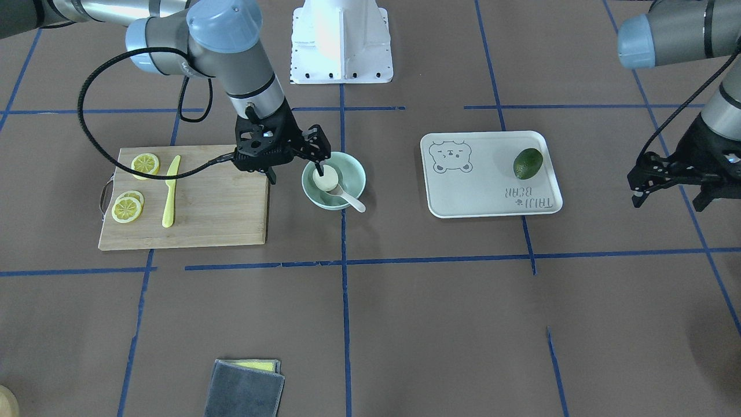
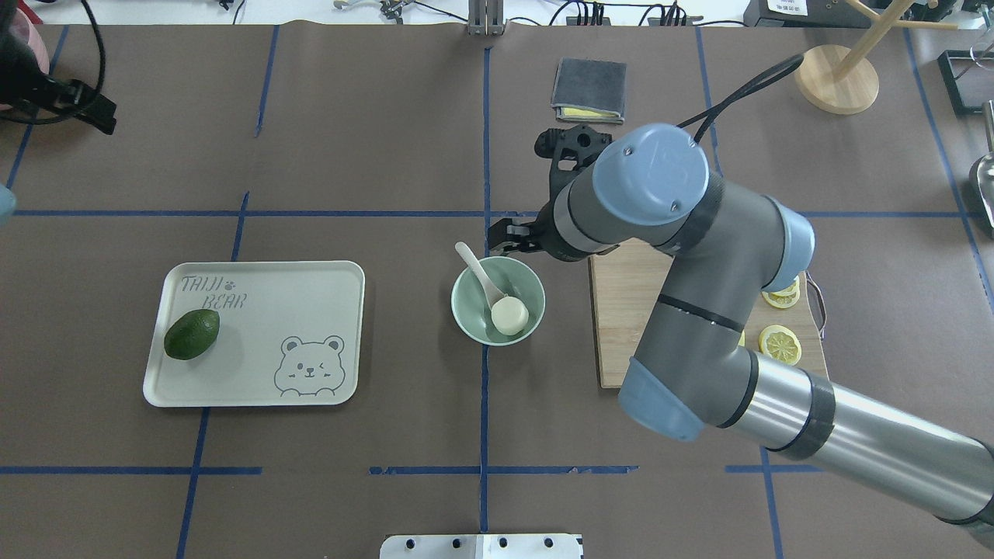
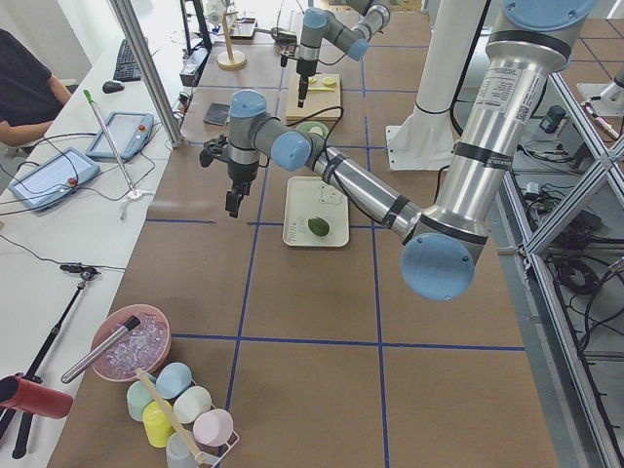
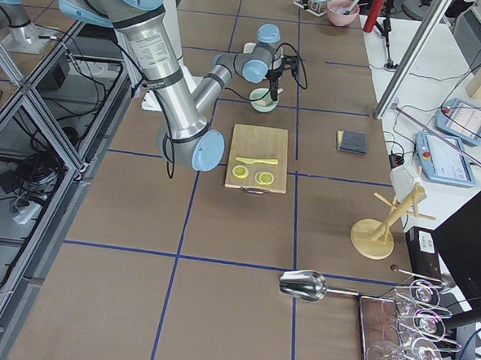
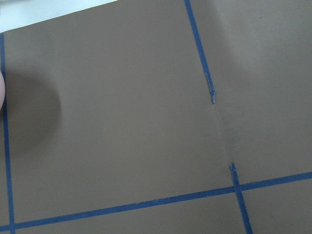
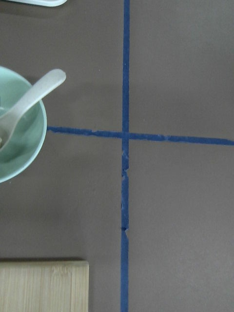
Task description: Put spoon and bun in bowl
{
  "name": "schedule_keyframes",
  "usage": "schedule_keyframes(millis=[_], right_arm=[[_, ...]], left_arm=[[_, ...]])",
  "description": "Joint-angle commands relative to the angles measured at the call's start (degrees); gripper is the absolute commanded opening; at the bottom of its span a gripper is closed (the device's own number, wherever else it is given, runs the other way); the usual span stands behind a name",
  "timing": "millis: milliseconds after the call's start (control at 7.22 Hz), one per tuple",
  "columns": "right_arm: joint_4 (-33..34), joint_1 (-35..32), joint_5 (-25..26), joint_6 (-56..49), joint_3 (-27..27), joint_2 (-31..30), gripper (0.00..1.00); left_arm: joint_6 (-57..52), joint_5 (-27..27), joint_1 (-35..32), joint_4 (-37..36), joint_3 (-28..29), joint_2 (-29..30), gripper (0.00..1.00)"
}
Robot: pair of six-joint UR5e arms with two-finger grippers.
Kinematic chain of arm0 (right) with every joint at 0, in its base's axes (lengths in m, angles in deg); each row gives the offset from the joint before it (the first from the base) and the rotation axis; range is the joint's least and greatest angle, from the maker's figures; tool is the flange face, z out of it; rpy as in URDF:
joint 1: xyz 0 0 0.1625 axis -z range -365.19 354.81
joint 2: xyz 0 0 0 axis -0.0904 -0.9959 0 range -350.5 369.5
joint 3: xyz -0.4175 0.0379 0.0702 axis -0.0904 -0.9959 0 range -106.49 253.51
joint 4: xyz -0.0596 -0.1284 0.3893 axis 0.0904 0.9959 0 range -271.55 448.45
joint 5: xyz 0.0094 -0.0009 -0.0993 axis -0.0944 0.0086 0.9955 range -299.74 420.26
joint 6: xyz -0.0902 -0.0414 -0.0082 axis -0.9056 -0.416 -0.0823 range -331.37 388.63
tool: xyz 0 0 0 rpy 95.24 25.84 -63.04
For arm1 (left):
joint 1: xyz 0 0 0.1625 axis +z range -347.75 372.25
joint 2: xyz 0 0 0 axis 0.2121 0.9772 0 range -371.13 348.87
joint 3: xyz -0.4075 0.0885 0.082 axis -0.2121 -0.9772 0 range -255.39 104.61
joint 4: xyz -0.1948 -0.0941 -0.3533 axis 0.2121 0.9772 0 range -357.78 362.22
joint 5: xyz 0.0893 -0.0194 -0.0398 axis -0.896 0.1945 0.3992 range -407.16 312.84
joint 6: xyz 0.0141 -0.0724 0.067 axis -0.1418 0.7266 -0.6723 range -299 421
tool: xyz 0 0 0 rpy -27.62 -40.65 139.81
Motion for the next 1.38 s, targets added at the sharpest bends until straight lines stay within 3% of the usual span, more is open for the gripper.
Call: schedule_keyframes(millis=[0,277,415,554,831,969,1246], right_arm=[[10.11,-6.95,-4.38,-12.03,6.49,-4.86,1.00],[16.11,-17.04,-12.25,-27.51,10.11,-11.18,1.00],[15.87,-23.35,-18.39,-33.75,10.56,-15.92,1.00],[15.78,-31.07,-22.54,-46.43,10.57,-22.14,1.00],[16.48,-41.83,-23.55,-68.27,8.30,-29.22,1.00],[16.22,-45.44,-23.55,-72.18,7.76,-32.46,1.00],[15.69,-51.35,-23.99,-83.58,1.03,-36.25,1.00]], left_arm=[[-8.74,4.62,-6.60,-0.15,2.12,-3.55,1.00],[-20.34,9.03,-14.35,-0.33,4.24,-7.94,1.00],[-21.25,9.22,-16.81,-0.07,5.37,-9.00,1.00],[-23.53,10.70,-17.71,-0.15,6.69,-10.06,1.00],[-23.99,12.12,-19.63,0.19,7.32,-12.25,1.00],[-25.73,12.03,-19.82,0.02,7.41,-13.48,1.00],[-29.17,12.21,-19.91,0.46,9.86,-14.46,1.00]])
